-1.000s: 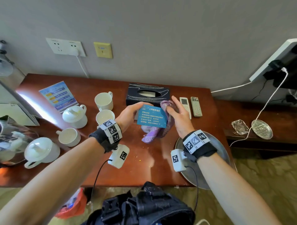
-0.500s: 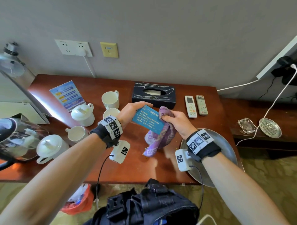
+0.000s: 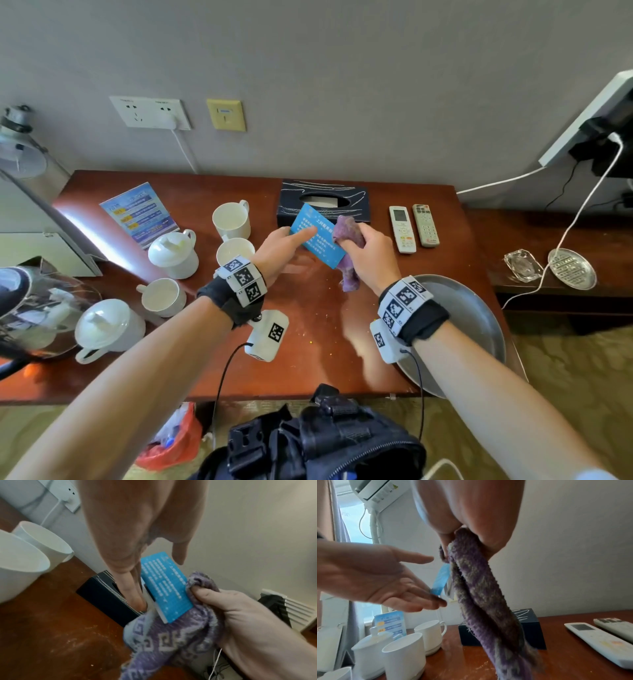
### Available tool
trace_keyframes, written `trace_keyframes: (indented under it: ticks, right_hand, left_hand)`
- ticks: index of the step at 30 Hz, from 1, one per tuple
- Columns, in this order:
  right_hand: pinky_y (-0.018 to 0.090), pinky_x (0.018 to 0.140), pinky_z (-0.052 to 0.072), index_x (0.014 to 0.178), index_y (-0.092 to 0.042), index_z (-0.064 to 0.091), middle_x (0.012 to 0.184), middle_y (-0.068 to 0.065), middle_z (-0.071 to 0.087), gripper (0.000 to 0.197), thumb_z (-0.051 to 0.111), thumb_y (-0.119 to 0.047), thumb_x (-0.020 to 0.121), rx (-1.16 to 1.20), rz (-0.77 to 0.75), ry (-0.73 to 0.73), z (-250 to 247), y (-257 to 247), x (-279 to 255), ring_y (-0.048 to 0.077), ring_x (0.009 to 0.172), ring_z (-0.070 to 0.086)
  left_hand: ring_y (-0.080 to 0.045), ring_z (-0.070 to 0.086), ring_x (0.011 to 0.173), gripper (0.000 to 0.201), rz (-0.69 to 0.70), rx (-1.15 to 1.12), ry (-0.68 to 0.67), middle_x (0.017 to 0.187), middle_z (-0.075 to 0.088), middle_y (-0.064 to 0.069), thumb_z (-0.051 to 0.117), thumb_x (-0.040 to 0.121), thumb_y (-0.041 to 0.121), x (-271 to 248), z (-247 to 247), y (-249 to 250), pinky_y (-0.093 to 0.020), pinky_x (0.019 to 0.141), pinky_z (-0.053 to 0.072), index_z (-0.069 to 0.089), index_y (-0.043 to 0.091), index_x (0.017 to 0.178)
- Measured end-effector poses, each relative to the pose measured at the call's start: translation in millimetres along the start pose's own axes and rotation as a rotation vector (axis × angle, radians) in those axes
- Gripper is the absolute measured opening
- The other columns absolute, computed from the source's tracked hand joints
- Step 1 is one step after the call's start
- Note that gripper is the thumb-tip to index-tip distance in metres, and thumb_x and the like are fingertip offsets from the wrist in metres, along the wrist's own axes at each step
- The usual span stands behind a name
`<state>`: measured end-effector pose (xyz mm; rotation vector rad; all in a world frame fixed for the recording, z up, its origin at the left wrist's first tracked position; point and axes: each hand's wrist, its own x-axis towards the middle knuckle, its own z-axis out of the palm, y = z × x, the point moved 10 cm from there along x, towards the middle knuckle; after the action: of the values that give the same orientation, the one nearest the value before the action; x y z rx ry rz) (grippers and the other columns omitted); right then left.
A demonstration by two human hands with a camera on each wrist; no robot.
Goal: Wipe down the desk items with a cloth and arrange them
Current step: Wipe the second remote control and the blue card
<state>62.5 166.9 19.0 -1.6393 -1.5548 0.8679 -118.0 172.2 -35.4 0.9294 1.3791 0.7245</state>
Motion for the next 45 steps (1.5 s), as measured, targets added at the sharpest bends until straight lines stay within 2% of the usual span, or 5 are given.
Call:
trace_keyframes:
  ticks: [10,21,29,38,45]
  right_hand:
    - [0.024,0.076,0.052,0.107,-0.014,0.073,0.092,-0.002,0.075,0.018,0.07,-0.016,0.089,0.122,-0.098,-0.101,21.6,-15.5,-20.7,0.013,0.086,0.068]
    - [0.032,0.09,0.053,0.113,-0.033,0.054,0.112,-0.011,0.064,0.042,0.079,-0.018,0.081,0.335,-0.019,-0.034,4.7,-7.8,-16.6,0.008,0.101,0.065]
    - [0.024,0.087,0.051,0.108,-0.025,0.076,0.097,-0.018,0.073,0.021,0.07,-0.023,0.088,0.135,-0.143,0.126,-0.4,-41.9,0.1,-0.004,0.093,0.065]
    - [0.042,0.099,0.054,0.122,-0.012,0.07,0.145,0.011,0.053,0.033,0.066,-0.021,0.091,-0.189,-0.472,0.044,29.5,-52.2,-26.9,0.025,0.123,0.061]
    - [0.032,0.103,0.048,0.125,-0.028,0.067,0.145,0.008,0.052,0.032,0.067,-0.031,0.094,-0.055,-0.222,0.147,2.5,-40.1,6.8,0.022,0.121,0.062]
  left_hand:
    - [-0.024,0.074,0.098,0.108,-0.024,-0.248,0.019,0.121,0.07,-0.013,0.085,0.06,0.056,4.8,1.5,-2.2,-0.04,0.073,0.06,0.038,0.008,0.145]
    - [-0.022,0.065,0.088,0.046,0.041,-0.258,-0.014,0.123,0.062,-0.018,0.061,0.097,0.035,-4.4,-5.8,-2.1,-0.028,0.055,0.053,0.04,0.022,0.136]
    - [-0.038,0.063,0.116,0.033,0.059,-0.282,-0.23,0.127,0.067,-0.017,0.046,0.101,0.043,-23.9,18.0,8.8,-0.054,0.102,0.048,0.069,0.028,0.12]
    - [-0.022,0.072,0.101,0.04,-0.013,-0.474,-0.216,0.115,0.074,-0.008,0.036,0.106,0.04,-32.3,23.3,8.2,-0.04,0.083,0.056,0.063,0.017,0.124]
    - [-0.017,0.074,0.09,0.033,0.007,-0.397,-0.246,0.101,0.076,-0.004,0.04,0.105,0.037,-36.5,34.5,19.4,-0.033,0.073,0.06,0.066,0.019,0.114]
